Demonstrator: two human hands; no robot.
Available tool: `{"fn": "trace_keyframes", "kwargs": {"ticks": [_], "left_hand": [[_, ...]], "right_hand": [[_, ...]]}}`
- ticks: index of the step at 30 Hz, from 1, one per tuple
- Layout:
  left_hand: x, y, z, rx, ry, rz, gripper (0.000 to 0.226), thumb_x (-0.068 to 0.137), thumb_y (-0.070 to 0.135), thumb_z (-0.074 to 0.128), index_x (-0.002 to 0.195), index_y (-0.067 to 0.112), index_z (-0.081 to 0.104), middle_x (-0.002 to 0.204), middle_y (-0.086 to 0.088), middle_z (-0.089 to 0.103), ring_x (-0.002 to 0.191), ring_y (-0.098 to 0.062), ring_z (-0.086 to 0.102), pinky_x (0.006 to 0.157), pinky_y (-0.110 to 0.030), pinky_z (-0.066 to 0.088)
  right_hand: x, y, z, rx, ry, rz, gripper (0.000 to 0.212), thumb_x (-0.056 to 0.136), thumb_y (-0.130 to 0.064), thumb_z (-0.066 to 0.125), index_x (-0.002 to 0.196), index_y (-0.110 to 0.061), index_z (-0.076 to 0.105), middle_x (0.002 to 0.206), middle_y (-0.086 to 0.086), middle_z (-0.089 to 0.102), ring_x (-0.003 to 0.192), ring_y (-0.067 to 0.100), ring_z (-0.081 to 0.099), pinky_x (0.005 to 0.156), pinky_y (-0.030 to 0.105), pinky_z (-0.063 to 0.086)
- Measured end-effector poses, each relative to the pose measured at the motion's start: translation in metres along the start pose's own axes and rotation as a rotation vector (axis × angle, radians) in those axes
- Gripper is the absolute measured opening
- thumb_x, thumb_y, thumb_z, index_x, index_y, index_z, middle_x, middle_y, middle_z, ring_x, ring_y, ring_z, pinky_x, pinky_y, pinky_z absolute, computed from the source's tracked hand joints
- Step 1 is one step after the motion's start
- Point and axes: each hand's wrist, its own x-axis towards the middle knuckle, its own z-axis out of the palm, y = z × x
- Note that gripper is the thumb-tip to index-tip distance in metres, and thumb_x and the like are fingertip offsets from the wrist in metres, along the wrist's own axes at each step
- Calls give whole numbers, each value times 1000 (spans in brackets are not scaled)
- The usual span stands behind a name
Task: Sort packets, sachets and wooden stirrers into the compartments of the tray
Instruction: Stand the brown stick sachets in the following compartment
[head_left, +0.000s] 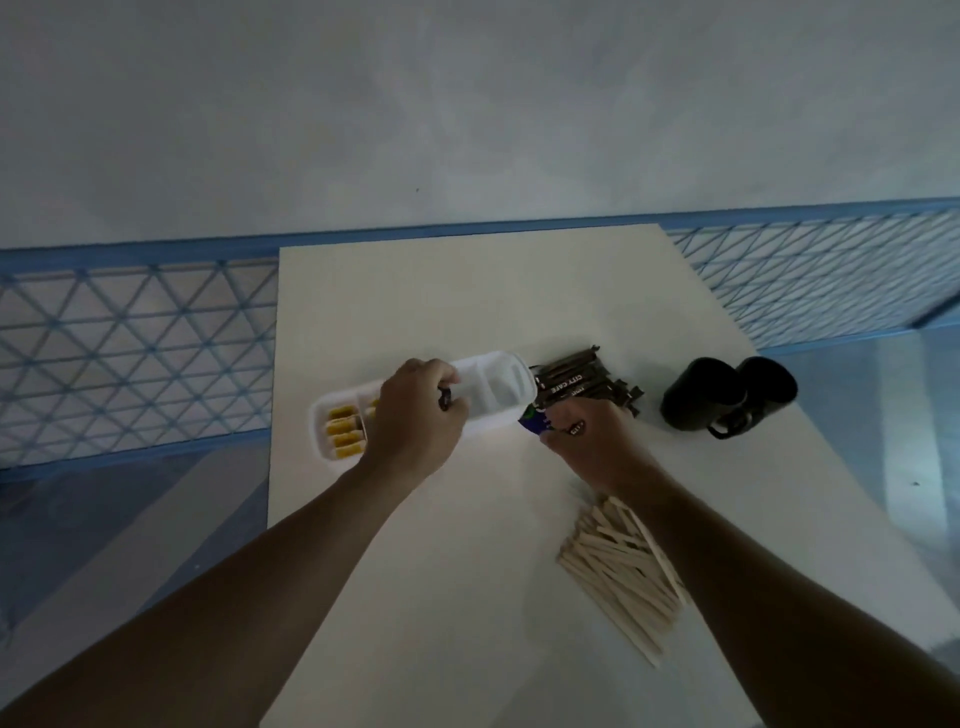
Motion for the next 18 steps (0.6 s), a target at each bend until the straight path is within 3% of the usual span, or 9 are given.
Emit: {"fn": "trace_keyframes", "kwargs": {"ticks": [7, 9, 12, 14, 18], "left_hand": [[-11, 31, 35, -28, -261, 86, 22, 87, 18, 69, 107, 10, 68, 89, 5, 67, 76, -10, 60, 75, -22, 49], [-10, 38, 46, -30, -347, 85, 30, 88, 21, 68, 116, 9, 67, 98, 2, 69, 84, -11, 62, 77, -19, 46], [-6, 50, 59, 15, -431, 83, 41, 90, 25, 67, 128, 10, 61, 114, -5, 68, 101, -19, 64, 84, -21, 45], [-1, 60, 70, 39, -476, 63, 46, 90, 27, 67, 132, 10, 58, 120, -8, 66, 108, -22, 62, 86, -22, 44], [13, 76, 92, 105, -529, 23, 40, 88, 25, 68, 123, 9, 62, 114, -9, 67, 107, -25, 62, 90, -29, 50]], "right_hand": [[-22, 43, -12, 76, 102, 127, 3, 85, -16, 71, 86, -14, 73, 80, 3, 71, 78, 21, 66, 67, 35, 55], [-22, 54, -15, 120, 111, 179, 7, 87, -11, 71, 82, -15, 69, 77, 2, 67, 73, 20, 64, 61, 28, 51], [-16, 70, -20, 227, 154, 280, 18, 87, -11, 72, 72, -20, 66, 76, 8, 68, 69, 24, 64, 64, 36, 56], [-10, 81, -25, 257, 153, 345, 13, 87, -12, 72, 75, -8, 69, 75, 13, 68, 66, 25, 61, 64, 40, 55], [10, 98, -29, 308, 167, 411, 24, 83, -12, 73, 77, 9, 65, 61, 12, 56, 58, 24, 51, 57, 36, 47]]}}
